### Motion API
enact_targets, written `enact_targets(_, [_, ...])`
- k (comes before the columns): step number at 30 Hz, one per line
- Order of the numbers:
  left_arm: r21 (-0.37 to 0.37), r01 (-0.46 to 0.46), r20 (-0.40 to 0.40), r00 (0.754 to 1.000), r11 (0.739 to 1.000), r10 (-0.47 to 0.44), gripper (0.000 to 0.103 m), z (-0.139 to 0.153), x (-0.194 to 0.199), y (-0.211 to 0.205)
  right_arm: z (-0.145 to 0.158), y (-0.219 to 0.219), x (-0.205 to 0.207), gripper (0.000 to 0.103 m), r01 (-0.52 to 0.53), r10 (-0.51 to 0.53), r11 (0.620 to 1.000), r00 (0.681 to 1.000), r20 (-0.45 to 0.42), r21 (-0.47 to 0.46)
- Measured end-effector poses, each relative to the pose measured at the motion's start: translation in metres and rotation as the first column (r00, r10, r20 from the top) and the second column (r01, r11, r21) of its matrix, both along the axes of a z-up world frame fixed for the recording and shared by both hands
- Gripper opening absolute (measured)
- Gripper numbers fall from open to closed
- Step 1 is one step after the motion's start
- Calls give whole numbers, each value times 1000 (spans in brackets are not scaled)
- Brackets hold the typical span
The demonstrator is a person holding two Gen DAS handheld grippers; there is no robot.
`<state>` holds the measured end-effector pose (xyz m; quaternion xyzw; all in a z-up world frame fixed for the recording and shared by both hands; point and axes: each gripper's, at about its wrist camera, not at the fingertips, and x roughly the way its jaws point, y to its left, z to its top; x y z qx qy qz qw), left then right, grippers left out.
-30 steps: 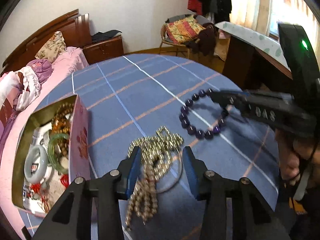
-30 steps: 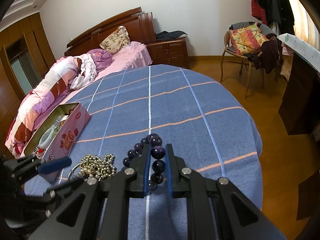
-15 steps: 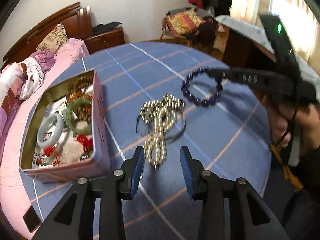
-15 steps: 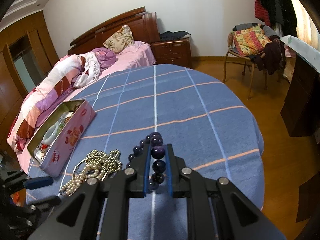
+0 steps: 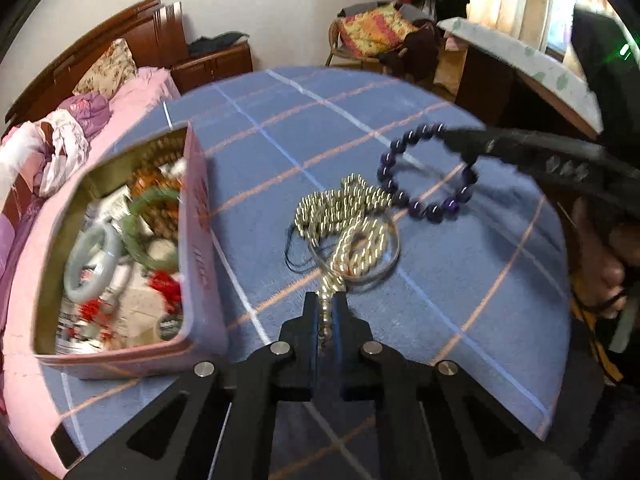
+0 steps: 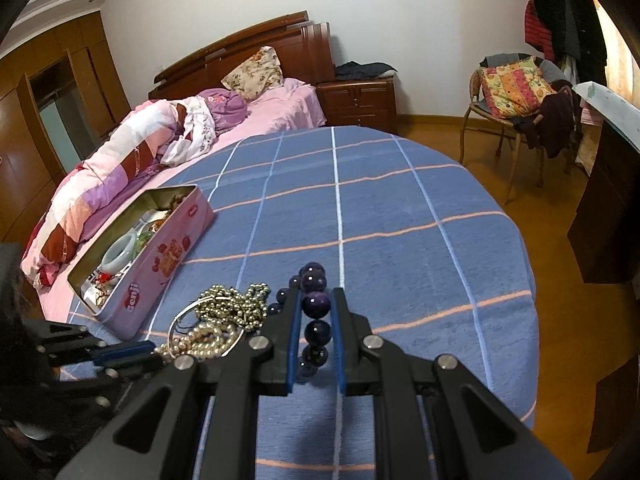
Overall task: Organize jewelry
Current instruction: 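Carry the pearl necklace and purple bracelet over the tin with both tools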
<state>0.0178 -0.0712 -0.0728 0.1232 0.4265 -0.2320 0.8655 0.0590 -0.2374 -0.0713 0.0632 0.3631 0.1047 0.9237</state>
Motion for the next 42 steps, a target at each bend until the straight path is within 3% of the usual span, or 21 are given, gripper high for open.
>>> enact_targets(3, [-28, 14, 75, 997, 1000, -12, 5, 32, -7, 12, 5, 0, -2, 17, -1, 1, 1000, 1000, 15, 11])
enact_targets(8, [-100, -24, 169, 985, 995, 41, 5, 75, -9, 36, 16, 2, -5, 17, -4, 3, 1000, 999, 43, 20])
enact_targets(16, [-170, -91, 223, 966, 981, 129, 5, 107, 7, 65, 41, 8, -4, 17, -22, 20, 1000, 995, 95, 21])
enact_targets(32, [-217, -246, 235, 926, 945, 295, 5, 110, 37, 126, 86, 71, 11, 17, -157, 160, 987, 971, 178, -33])
enact_targets(42, [-218, -318, 183, 915, 923, 359, 5, 88, 52, 150, 92, 129, 21, 17, -266, 273, 962, 944, 188, -61])
